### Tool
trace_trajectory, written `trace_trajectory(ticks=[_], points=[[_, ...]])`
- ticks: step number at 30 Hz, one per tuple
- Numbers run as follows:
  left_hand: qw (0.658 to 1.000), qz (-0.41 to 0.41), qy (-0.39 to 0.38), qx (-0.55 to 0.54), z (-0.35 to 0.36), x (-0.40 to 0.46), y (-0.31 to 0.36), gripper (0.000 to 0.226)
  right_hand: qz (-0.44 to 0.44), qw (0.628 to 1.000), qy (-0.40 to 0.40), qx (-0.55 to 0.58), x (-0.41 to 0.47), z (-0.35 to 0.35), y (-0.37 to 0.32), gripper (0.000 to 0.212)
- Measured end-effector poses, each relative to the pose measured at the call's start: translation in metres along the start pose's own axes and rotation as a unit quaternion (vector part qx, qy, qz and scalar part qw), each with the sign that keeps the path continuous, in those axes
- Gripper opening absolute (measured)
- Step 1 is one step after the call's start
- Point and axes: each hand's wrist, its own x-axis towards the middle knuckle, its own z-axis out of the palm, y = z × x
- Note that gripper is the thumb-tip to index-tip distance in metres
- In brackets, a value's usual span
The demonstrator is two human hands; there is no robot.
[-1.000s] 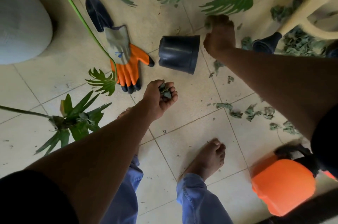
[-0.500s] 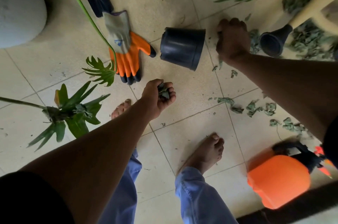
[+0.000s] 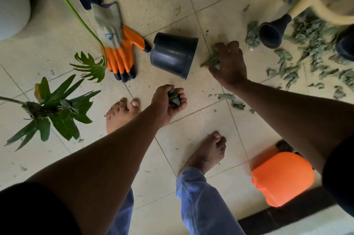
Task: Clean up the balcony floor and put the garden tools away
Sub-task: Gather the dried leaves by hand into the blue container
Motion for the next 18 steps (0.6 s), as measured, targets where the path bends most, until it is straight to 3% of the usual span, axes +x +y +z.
trace_trajectory(ticks=[3,6,13,18], points=[[1.000,0.004,0.005,-0.001,-0.001,-0.001,-0.004,0.027,0.003,0.999,0.033,0.007,0.000,0.007,-0.011,0.035],[1.000,0.002,0.011,0.007,-0.004,-0.003,-0.009,0.029,-0.010,0.999,0.041,0.010,0.002,0.013,-0.016,0.022],[0.999,0.011,0.032,0.014,-0.001,-0.014,-0.019,0.033,0.087,0.987,0.040,0.127,-0.016,0.010,-0.009,0.018],[0.998,0.027,0.051,0.019,0.014,-0.038,-0.031,0.038,0.046,0.967,0.102,0.230,-0.081,-0.024,-0.034,0.014]])
